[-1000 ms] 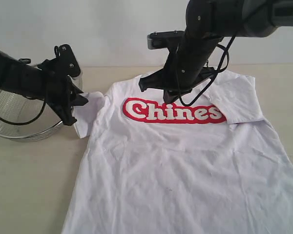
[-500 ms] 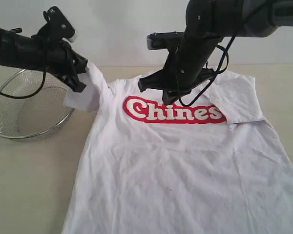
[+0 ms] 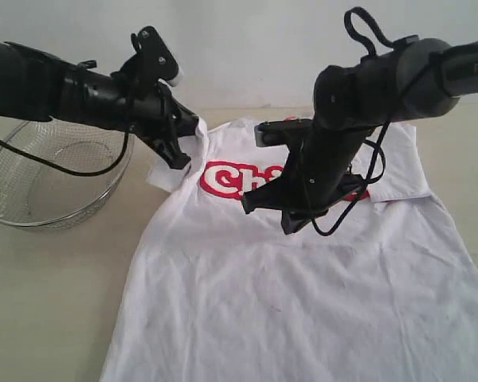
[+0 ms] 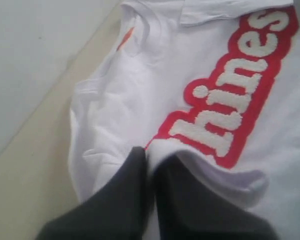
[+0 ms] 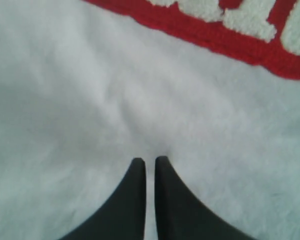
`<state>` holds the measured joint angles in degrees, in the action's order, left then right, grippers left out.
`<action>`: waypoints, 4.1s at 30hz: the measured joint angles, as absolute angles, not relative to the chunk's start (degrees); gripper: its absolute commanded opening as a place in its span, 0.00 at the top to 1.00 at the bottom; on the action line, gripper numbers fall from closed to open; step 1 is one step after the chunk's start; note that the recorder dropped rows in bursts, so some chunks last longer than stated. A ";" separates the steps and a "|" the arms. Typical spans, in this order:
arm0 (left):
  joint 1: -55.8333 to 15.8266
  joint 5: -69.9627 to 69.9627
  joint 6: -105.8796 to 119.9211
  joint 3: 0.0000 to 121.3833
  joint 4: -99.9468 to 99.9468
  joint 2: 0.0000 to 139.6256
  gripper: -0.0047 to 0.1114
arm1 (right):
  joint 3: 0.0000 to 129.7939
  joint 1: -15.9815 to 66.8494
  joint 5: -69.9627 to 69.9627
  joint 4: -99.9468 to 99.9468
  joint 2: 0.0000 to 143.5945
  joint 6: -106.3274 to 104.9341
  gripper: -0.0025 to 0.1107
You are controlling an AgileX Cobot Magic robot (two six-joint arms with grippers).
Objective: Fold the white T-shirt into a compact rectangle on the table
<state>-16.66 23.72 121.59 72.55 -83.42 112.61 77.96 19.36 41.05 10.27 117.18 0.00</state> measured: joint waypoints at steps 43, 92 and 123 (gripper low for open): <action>-17.99 10.13 85.12 67.01 -73.72 102.98 0.35 | 77.78 15.23 34.58 13.74 110.38 -17.70 0.97; -10.68 8.41 71.81 45.87 -74.93 91.63 0.35 | 85.05 31.91 13.93 12.55 125.80 -54.62 0.56; -10.68 8.41 71.70 45.87 -74.93 91.63 0.35 | 85.05 31.91 7.10 12.45 127.78 -54.00 0.98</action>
<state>-10.68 8.41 71.70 45.87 -74.93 91.63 85.05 31.91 7.10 12.45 127.78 -54.00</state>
